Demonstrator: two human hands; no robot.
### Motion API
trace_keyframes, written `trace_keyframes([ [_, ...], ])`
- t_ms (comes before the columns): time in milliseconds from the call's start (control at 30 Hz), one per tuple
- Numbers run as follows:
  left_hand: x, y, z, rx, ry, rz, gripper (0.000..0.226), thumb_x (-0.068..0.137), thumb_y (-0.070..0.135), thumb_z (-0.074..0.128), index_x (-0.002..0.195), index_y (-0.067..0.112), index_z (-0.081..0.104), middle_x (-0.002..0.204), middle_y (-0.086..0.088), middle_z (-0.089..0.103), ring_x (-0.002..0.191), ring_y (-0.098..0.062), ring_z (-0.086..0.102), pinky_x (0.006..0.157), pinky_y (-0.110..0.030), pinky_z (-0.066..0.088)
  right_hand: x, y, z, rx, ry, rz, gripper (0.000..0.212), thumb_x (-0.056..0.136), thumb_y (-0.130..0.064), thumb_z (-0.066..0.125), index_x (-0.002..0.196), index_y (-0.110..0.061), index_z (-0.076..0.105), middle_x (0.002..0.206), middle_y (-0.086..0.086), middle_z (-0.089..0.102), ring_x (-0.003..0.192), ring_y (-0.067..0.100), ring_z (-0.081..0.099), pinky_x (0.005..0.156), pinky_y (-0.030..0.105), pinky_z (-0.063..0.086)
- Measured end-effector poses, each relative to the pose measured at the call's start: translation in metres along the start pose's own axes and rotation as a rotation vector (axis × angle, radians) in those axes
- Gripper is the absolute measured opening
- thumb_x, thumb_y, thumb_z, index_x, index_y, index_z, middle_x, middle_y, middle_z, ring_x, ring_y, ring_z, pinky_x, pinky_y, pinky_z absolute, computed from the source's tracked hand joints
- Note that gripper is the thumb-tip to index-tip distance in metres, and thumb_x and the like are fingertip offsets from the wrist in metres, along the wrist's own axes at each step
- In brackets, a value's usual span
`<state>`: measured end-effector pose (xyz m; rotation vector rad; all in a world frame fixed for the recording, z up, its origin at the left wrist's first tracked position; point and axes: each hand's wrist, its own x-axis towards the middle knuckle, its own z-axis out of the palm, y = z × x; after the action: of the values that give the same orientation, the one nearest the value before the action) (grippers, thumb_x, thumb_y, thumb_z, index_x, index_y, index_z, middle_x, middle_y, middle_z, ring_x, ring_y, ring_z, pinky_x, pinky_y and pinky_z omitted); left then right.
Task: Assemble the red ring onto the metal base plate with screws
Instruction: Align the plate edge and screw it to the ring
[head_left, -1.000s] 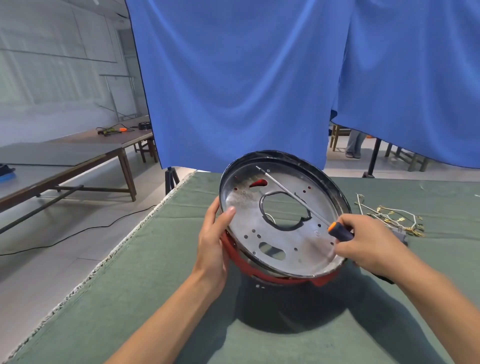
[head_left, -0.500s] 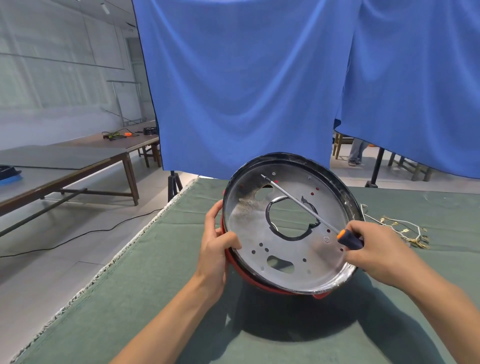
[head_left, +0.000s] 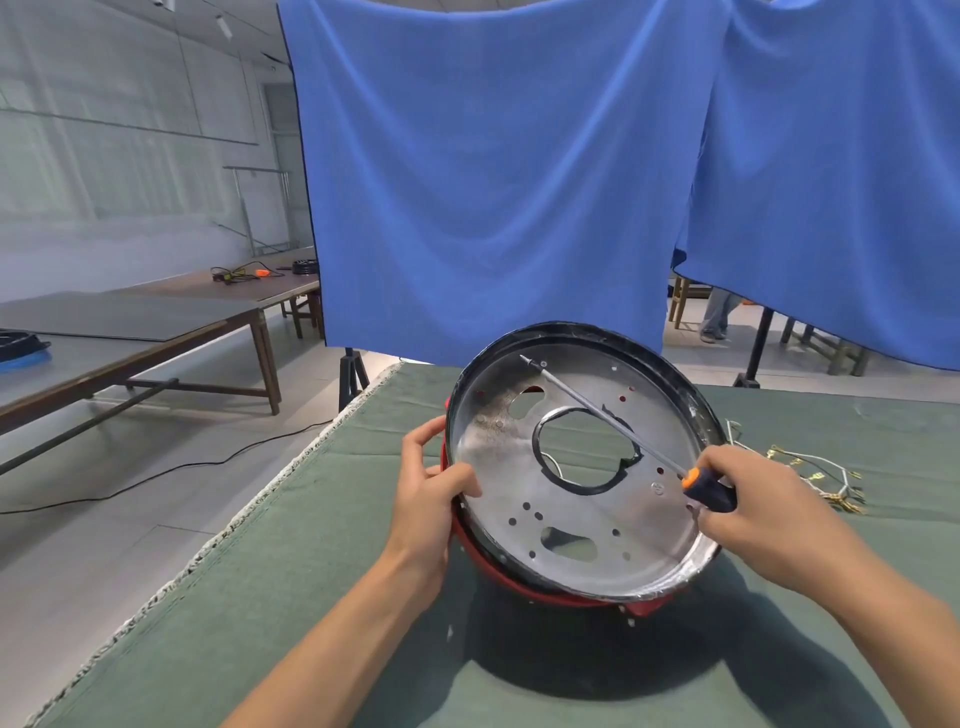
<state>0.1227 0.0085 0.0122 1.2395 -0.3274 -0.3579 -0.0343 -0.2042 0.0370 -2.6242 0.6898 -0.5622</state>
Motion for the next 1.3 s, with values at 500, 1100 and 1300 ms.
trace_keyframes([
  [500, -0.014, 0.005, 0.009, 0.088, -0.010, 0.151, 0.084, 0.051, 0.003, 0.045, 0.123, 0.046, 0.044, 0.097, -0.014, 0.055, 0.082, -0.027, 0.049, 0.074, -0.046, 0.042, -0.001, -0.001, -0.004, -0.054, 0.138, -0.001, 0.029, 0.073, -0.012, 0.068, 0.068, -0.029, 0.046, 0.072, -0.013, 0.054, 0.071, 0.017, 0.050, 0.053, 0.028, 0.032],
  [1100, -0.001, 0.007, 0.001, 0.582, 0.093, 0.066, 0.047, 0.081, -0.009, 0.041, 0.105, 0.028, 0.056, 0.104, 0.001, 0.068, 0.097, -0.023, 0.063, 0.090, -0.044, 0.052, -0.004, -0.008, 0.002, 0.053, 0.097, 0.040, 0.029, 0.076, -0.012, 0.068, 0.067, -0.034, 0.050, 0.069, -0.017, 0.058, 0.071, 0.018, 0.054, 0.056, 0.030, 0.034],
  [1300, 0.003, 0.008, -0.001, 0.506, 0.113, -0.014, 0.042, 0.080, -0.012, 0.037, 0.108, 0.013, 0.055, 0.097, -0.004, 0.063, 0.084, -0.019, 0.057, 0.065, -0.028, 0.046, -0.003, -0.010, 0.002, 0.072, 0.074, 0.046, 0.026, 0.074, -0.017, 0.070, 0.066, -0.035, 0.053, 0.070, -0.017, 0.059, 0.069, 0.008, 0.054, 0.057, 0.028, 0.035],
])
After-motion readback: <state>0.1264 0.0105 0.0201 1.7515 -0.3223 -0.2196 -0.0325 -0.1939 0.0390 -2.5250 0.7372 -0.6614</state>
